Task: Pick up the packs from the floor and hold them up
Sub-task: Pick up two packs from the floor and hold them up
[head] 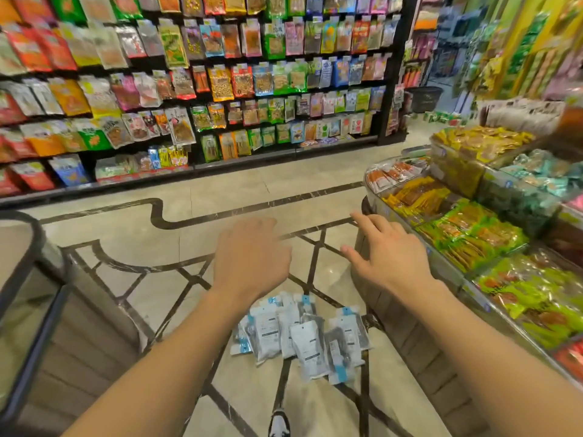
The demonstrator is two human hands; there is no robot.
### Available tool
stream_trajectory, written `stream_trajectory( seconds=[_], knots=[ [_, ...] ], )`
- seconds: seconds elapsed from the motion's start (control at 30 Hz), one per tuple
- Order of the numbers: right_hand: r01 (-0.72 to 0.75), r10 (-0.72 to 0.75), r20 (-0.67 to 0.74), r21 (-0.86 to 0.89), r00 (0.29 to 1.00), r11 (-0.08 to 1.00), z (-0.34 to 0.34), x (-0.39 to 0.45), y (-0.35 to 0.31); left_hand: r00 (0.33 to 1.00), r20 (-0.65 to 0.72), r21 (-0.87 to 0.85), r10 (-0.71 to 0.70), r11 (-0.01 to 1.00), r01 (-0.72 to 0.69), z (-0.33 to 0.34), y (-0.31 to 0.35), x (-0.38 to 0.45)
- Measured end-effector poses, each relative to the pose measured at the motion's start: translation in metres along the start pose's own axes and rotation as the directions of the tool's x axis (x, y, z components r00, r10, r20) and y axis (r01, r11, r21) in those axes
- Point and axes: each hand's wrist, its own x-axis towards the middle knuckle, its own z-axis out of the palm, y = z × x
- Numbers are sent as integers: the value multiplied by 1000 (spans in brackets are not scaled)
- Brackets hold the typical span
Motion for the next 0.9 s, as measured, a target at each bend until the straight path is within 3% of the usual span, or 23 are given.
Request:
stream_trajectory(
  seconds=[0.27,0.47,0.63,0.9],
  knots=[
    [-71,71,55,3,996,997,96,136,5,993,112,-59,37,998,-31,99,-41,149],
    [-154,147,158,33,976,988,175,188,24,978,208,-96,27,995,-7,180,-48,213],
    [-269,247,276,42,929,962,260,190,58,953,304,-110,-13,993,48,276,-40,228],
    [-365,299,522,24,799,931,453,135,110,863,494,-161,-104,965,208,471,-25,192]
  ],
)
